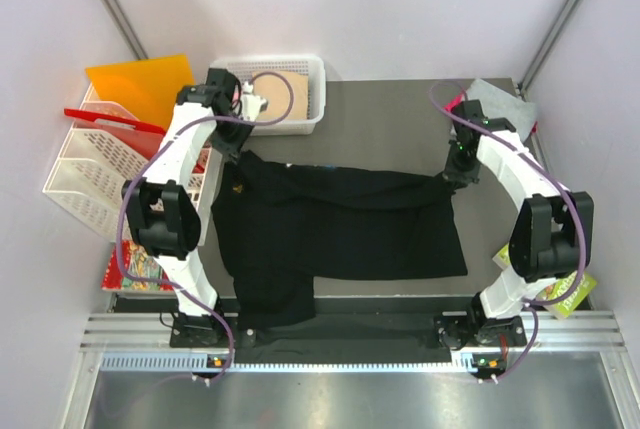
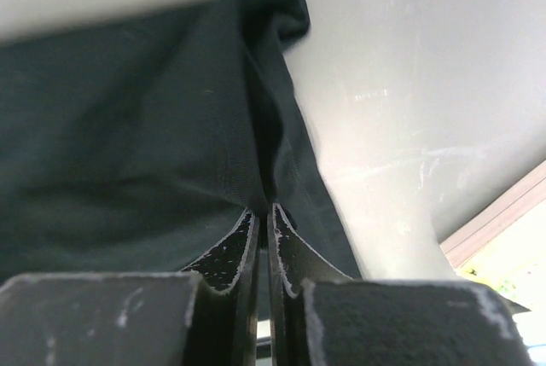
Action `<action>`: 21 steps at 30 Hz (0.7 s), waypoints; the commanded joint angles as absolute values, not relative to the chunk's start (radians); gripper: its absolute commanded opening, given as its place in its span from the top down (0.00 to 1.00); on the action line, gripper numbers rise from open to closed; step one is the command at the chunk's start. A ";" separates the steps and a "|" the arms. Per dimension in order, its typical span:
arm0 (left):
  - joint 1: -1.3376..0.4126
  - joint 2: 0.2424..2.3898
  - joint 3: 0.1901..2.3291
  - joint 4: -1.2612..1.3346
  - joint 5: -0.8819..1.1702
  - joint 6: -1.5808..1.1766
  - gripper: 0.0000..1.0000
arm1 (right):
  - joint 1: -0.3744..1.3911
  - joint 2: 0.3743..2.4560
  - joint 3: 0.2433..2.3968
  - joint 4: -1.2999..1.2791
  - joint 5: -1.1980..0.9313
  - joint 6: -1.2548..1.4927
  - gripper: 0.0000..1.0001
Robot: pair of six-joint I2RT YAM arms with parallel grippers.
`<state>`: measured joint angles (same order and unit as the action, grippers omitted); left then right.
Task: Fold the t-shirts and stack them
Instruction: Flatten out the tshirt
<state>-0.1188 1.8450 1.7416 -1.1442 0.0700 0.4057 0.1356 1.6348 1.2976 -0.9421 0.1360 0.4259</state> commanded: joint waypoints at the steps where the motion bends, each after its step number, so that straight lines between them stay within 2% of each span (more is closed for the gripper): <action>1: -0.120 1.844 1.905 -1.245 0.029 0.431 1.00 | 0.141 1.568 1.413 -0.971 0.141 0.446 0.99; 11: -0.120 1.806 2.098 -1.269 -0.135 0.471 1.00 | 0.141 1.465 1.473 -1.043 0.141 0.446 1.00; 21: -0.121 1.760 2.151 -1.413 -0.112 0.491 1.00 | 0.141 1.367 1.485 -1.111 0.155 0.459 1.00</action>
